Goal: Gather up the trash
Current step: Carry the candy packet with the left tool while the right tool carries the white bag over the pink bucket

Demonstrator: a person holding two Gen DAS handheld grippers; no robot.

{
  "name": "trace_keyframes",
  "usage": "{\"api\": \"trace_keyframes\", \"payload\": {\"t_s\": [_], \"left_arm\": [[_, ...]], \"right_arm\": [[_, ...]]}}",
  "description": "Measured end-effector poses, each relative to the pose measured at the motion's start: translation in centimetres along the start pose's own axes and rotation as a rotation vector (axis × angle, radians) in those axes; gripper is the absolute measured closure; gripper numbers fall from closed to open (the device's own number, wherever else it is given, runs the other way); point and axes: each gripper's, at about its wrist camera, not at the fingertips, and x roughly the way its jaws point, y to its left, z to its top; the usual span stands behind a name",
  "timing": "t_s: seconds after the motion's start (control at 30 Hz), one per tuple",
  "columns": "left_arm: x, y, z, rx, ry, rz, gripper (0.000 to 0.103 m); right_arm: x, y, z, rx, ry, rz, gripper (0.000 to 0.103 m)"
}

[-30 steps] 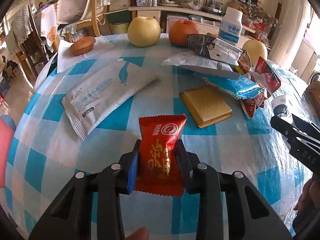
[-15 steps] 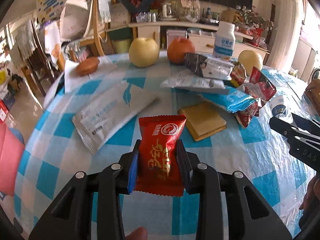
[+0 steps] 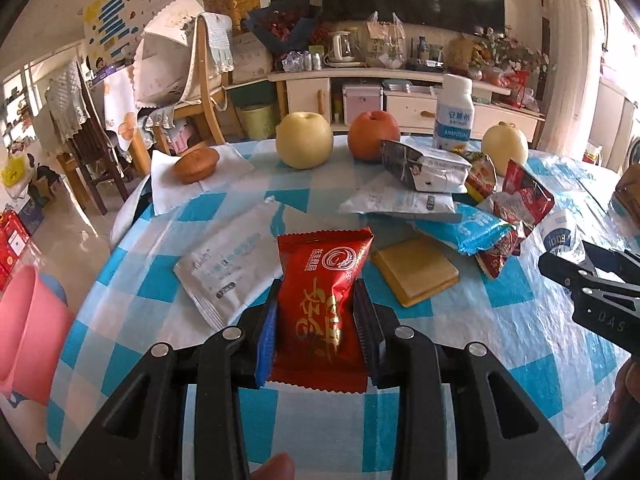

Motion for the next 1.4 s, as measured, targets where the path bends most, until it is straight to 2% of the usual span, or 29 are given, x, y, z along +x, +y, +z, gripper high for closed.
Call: {"api": "trace_keyframes", "payload": {"t_s": [0.47,0.87,1.03,1.23,1.4], "left_arm": [[-0.1,0.7,0.2,-0.013,-0.001,0.005,0.067],[-1.5,2.3,0.4,-0.037,-0.033,0.027,0.067],[-2.6,3.7,0.4,-0.048,-0.042,0.052,0.067],[-4.5,7.1,0.8,-0.109,-0.051,0.078,0.067],[-6.4,10.3,0.3,-0.130,-0.062,0.128,0.067]], "right_arm": [[-1.0,0.8,0.3,-0.017,-0.028,0.013,0.041],[-2.7,2.8,0.7,-0.060,-0.062,0.037,0.041],[-3.6,5.1,1.2,-0.101,-0.077,0.067,0.041],[-4.8,8.9,1.8,-0.157,-0.107,0.121,0.041],[-5.5,12.8,2.5,-0.194,-0.122,0.181,0.041]]}}
